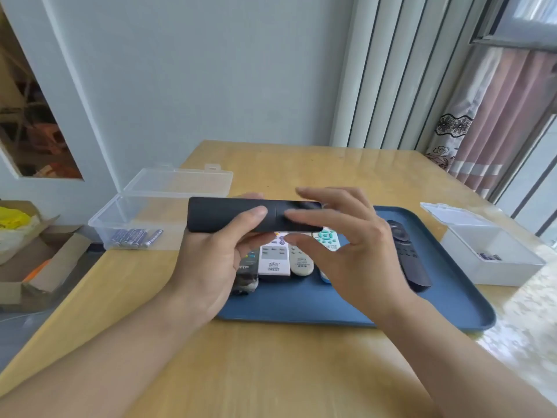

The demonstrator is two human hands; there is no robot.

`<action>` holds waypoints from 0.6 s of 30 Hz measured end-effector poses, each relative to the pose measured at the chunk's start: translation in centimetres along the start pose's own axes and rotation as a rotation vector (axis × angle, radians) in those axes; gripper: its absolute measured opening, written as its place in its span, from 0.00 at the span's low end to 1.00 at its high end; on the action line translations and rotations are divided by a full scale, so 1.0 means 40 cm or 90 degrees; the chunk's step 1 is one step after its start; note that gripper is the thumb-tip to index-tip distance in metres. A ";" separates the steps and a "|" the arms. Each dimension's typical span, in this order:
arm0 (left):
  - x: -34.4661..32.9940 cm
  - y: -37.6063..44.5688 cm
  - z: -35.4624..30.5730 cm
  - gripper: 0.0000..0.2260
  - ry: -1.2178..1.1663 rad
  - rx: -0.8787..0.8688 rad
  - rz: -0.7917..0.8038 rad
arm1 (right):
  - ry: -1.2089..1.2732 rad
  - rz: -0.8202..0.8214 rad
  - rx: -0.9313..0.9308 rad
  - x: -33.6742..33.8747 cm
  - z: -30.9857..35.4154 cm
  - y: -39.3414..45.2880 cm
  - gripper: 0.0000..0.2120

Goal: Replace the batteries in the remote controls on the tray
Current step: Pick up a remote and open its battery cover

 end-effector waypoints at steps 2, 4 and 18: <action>0.006 0.006 -0.009 0.10 -0.025 -0.021 0.004 | 0.079 0.003 -0.165 0.009 -0.006 0.005 0.18; 0.006 0.008 -0.013 0.11 -0.035 -0.024 0.008 | 0.195 0.010 -0.348 0.010 -0.023 0.006 0.21; 0.002 -0.003 0.012 0.14 0.054 -0.028 0.069 | 0.390 0.089 -0.540 -0.040 -0.032 -0.023 0.07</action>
Point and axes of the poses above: each hand's wrist, its own y-axis towards the middle knuckle, its own x-axis out of the back of the hand, z = x × y, the point moved 4 cm from there along y, towards the middle knuckle, and after that the axes turned 3 degrees about -y, right-handed, at the moved point
